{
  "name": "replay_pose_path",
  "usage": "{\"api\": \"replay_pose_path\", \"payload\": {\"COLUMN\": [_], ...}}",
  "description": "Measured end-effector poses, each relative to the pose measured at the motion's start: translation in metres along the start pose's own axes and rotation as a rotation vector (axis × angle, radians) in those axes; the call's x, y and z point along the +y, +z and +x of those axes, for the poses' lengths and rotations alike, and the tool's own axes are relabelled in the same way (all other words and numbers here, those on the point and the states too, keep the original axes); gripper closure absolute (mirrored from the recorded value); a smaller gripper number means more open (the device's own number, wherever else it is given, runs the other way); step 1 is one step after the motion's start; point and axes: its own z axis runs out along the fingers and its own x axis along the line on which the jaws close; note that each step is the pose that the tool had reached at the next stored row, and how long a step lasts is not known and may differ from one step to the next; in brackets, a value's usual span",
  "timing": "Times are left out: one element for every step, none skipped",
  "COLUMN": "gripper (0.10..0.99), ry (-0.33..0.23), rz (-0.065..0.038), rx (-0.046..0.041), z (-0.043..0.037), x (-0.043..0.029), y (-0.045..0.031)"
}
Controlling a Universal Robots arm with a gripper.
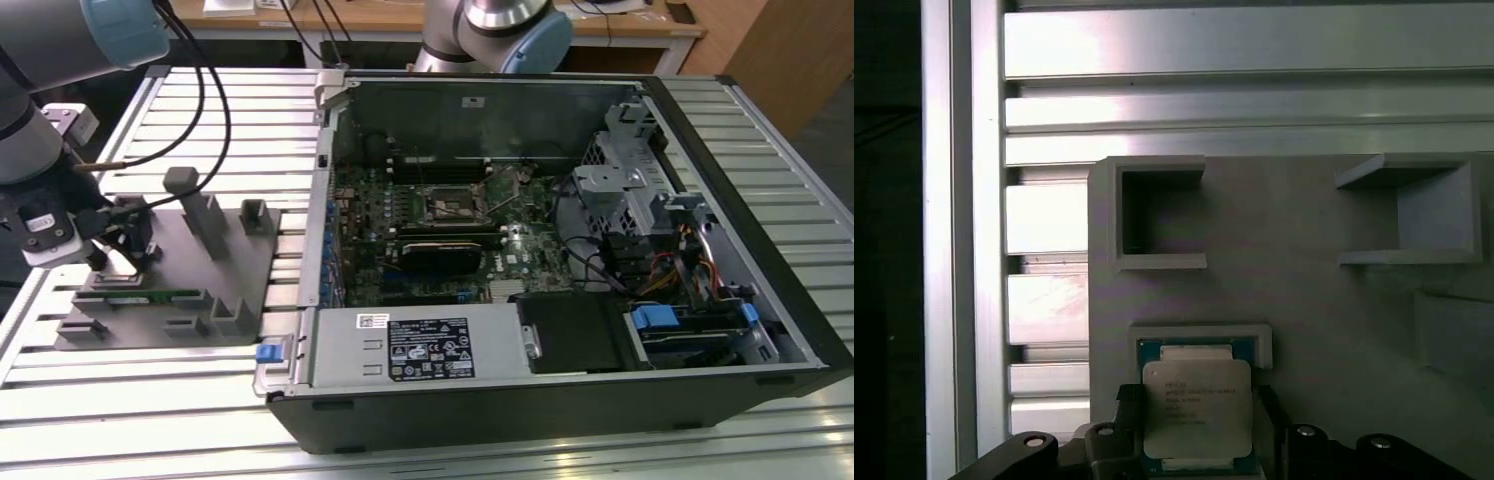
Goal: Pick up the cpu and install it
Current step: 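Pick up the cpu and move it towards the insertion slot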
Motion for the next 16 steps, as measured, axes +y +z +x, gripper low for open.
{"api": "replay_pose_path", "payload": {"gripper": [0.561,0.561,0.561,0.561,0.561,0.561,0.561,0.561,0.561,0.561,0.561,0.561,0.561,0.561,0.561,0.561], "ry": [0.000,-0.001,-0.001,-0.001,-0.001,-0.001,-0.001,-0.001,-0.001,-0.001,-0.001,-0.001,-0.001,-0.001,-0.001,-0.001], "rz": [0.000,0.000,0.000,0.000,0.000,0.000,0.000,0.000,0.000,0.000,0.000,0.000,0.000,0.000,0.000,0.000], "rx": [0.0000,-0.0001,-0.0002,-0.0004,-0.0006,-0.0004,-0.0005,-0.0005,-0.0005,-0.0006,-0.0008,-0.0008,-0.0005,0.0000,-0.0003,-0.0005], "z": [0.0000,0.0000,0.0000,0.0000,-0.0001,-0.0001,0.0000,0.0000,-0.0001,-0.0001,-0.0001,-0.0001,-0.0001,0.0000,-0.0001,-0.0001], "x": [0.0000,0.0000,0.0000,0.0001,0.0001,0.0001,0.0002,0.0002,0.0002,0.0003,0.0003,0.0003,0.0003,0.0003,0.0004,0.0004], "y": [0.0000,0.0000,-0.0001,-0.0006,-0.0014,-0.0024,-0.0033,-0.0044,-0.0050,-0.0055,-0.0056,-0.0057,-0.0062,-0.0074,-0.0088,-0.0100]}}
